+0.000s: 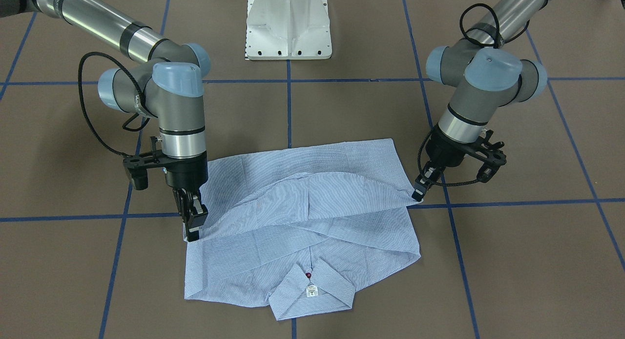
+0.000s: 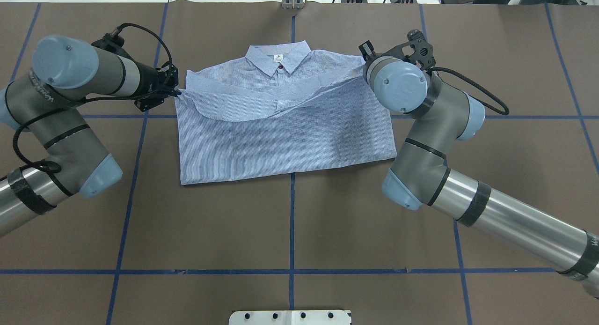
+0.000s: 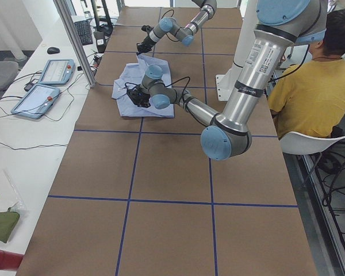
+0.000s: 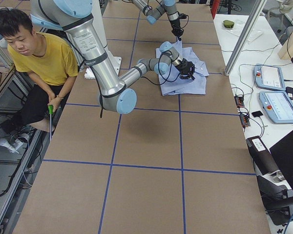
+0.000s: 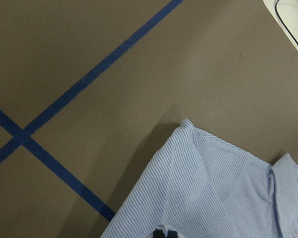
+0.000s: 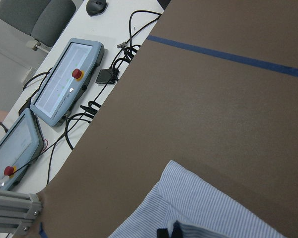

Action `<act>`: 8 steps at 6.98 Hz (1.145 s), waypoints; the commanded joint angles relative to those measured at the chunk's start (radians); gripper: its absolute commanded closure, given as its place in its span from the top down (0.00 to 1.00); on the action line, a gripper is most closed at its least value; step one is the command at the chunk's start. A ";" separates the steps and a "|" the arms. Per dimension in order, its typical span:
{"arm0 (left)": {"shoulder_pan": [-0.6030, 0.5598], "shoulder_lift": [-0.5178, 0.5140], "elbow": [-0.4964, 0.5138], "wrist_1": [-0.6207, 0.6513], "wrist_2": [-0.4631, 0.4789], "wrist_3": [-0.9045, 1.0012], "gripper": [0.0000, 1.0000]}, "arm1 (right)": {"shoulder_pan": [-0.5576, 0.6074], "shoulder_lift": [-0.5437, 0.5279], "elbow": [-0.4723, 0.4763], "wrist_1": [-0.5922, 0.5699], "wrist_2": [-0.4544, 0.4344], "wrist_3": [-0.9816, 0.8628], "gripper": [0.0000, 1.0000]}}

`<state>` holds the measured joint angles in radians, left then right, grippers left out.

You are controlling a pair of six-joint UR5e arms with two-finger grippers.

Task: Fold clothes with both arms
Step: 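Lay the hem down near the collar and open both grippers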

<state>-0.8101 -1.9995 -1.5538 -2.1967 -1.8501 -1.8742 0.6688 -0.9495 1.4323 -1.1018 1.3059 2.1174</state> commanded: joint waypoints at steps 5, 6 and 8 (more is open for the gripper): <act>-0.006 -0.084 0.320 -0.248 0.086 0.078 0.07 | 0.021 0.081 -0.251 0.112 0.027 -0.004 0.20; -0.012 -0.085 0.343 -0.273 0.086 0.111 0.21 | 0.028 0.125 -0.309 0.112 0.029 -0.004 0.47; -0.012 -0.100 0.347 -0.275 0.086 0.113 0.51 | 0.034 0.136 -0.314 0.112 0.030 -0.002 0.83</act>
<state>-0.8213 -2.0918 -1.2132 -2.4658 -1.7648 -1.7675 0.6985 -0.8252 1.1271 -0.9894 1.3347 2.1142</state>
